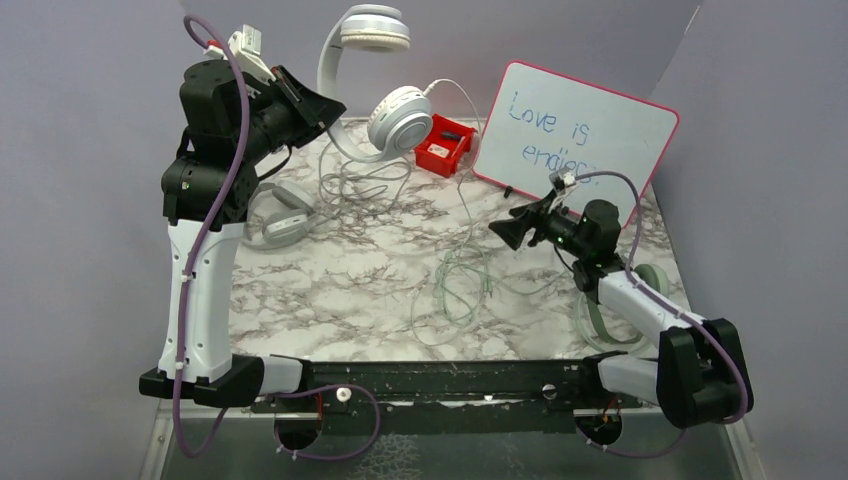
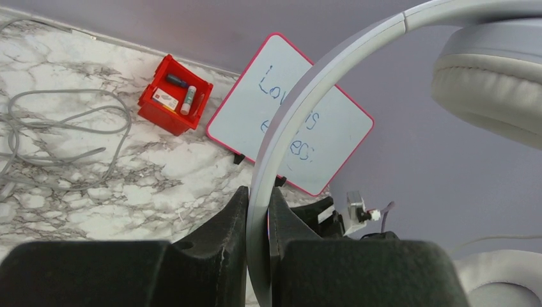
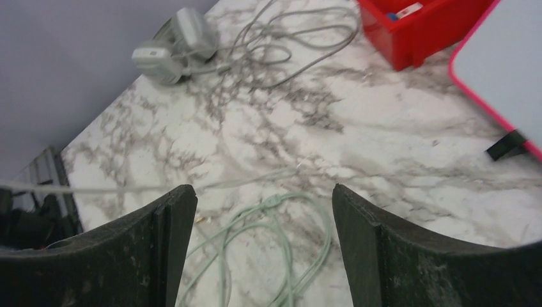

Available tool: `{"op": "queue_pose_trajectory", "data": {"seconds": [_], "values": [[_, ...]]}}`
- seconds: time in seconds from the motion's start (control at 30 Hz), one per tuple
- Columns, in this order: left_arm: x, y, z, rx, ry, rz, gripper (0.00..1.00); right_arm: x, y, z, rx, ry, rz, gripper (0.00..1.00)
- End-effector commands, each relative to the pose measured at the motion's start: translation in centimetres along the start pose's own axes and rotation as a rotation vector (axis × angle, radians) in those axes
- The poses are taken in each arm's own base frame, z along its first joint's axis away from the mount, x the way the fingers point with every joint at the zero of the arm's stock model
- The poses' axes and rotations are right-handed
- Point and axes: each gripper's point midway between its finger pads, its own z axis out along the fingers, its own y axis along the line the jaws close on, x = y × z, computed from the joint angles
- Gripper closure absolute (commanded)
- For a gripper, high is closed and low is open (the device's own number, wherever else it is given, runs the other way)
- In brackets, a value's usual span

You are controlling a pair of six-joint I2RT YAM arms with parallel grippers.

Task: Wrap the headphones
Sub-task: Wrap the headphones cable around the headphones.

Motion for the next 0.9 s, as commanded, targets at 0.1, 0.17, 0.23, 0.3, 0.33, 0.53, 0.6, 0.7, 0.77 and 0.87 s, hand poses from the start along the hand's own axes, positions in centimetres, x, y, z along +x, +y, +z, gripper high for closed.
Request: {"op": "queue_pose_trajectory", "data": {"seconds": [0.1,0.17,0.23,0.3,0.33,0.53,0.6,0.7,0.77,0.87], "values": [[-1.2,-2.5,-1.5,0.094,-0.056,0.004,1.00,1.1,8.1,-1.9,-0.361,-0.059,-0.221,0.14],[-1.2,-2.6,-1.5,0.100,-0.053,-0.002,1.00,1.0,9.5,-1.4,-0.444,-0.064,-0.236,0.13],[-1.1,-2.6,-1.5,0.103,-0.051,-0.005,1.00,1.4,11.4,-0.7,-0.529,-0.052,-0.240,0.14],[-1.2,-3.0,-1.6,0.115,-0.050,-0.006,1.00,1.7,12.1,0.0,-0.519,-0.070,-0.256,0.14],[-1.3,-3.1,-1.6,0.118,-0.050,-0.008,1.00,1.7,12.1,0.3,-0.505,-0.079,-0.260,0.14],[-1.3,-3.9,-1.7,0.150,-0.037,-0.018,1.00,2.4,10.9,1.2,-0.455,-0.105,-0.237,0.22],[-1.3,-4.1,-1.7,0.161,-0.033,-0.030,1.00,2.3,10.2,1.6,-0.423,-0.126,-0.253,0.23],[-1.3,-4.7,-1.9,0.186,-0.026,-0.039,1.00,2.2,9.6,2.4,-0.404,-0.126,-0.255,0.27],[-1.3,-5.0,-2.0,0.198,-0.026,-0.041,1.00,1.8,9.8,2.7,-0.418,-0.141,-0.259,0.32],[-1.3,-5.4,-2.2,0.217,-0.020,-0.037,1.00,1.3,9.5,3.3,-0.407,-0.151,-0.242,0.54]]}}
